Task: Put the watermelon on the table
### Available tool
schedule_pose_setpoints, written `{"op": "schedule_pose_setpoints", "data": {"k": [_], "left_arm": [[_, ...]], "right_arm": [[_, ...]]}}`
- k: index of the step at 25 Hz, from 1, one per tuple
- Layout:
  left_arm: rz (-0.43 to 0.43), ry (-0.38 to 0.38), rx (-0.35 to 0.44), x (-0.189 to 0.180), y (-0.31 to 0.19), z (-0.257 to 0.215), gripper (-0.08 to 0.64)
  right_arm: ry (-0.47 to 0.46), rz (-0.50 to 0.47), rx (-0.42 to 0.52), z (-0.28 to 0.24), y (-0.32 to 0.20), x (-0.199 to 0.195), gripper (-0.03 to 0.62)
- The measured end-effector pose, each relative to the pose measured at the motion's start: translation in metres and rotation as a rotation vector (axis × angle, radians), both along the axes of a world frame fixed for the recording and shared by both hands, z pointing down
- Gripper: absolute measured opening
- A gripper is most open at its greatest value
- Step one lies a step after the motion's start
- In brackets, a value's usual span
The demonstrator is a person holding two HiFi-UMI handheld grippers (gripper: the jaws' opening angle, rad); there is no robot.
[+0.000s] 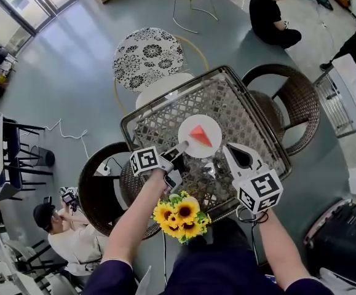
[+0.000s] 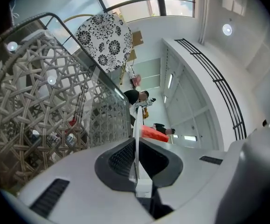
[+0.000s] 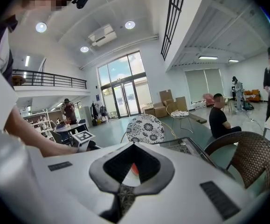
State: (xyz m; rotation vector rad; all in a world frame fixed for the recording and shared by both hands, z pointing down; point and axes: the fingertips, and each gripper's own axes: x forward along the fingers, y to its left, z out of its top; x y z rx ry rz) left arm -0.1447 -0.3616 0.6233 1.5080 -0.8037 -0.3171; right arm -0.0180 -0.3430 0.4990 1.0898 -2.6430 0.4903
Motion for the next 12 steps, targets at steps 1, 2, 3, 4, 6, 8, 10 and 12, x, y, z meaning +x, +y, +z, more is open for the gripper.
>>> {"op": "schedule_pose_setpoints", "data": {"k": [1, 2, 3, 4, 6, 8, 10, 12], "left_arm": [[0.000, 0.001, -0.008, 0.000, -0.001, 0.008, 0.017], [0.001, 0.002, -0.014, -0.001, -0.002, 0.016, 0.017], [0.003, 0.003, -0.018, -0.001, -0.004, 0.023, 0.017], [0.005, 0.004, -0.021, -0.001, -0.006, 0.030, 0.017], [0.006, 0.007, -0.030, -0.002, -0.009, 0.042, 0.017], [0.010, 0.008, -0.044, -0.001, -0.010, 0.054, 0.017], [0.021, 0.003, -0.059, 0.002, -0.010, 0.064, 0.017], [0.032, -0.003, -0.070, 0.005, -0.009, 0.071, 0.017]], "right_arm": [[0.006, 0.000, -0.008, 0.004, -0.001, -0.001, 0.003], [0.011, -0.001, -0.015, 0.009, -0.003, -0.001, 0.003], [0.016, -0.002, -0.022, 0.013, -0.005, -0.002, 0.003], [0.020, -0.003, -0.029, 0.017, -0.007, -0.003, 0.003], [0.025, -0.005, -0.040, 0.026, -0.012, -0.006, 0.003], [0.029, -0.006, -0.049, 0.036, -0.015, -0.008, 0.003], [0.044, -0.003, -0.059, 0.049, -0.017, -0.009, 0.003], [0.070, 0.006, -0.070, 0.064, -0.019, -0.007, 0.003]]}}
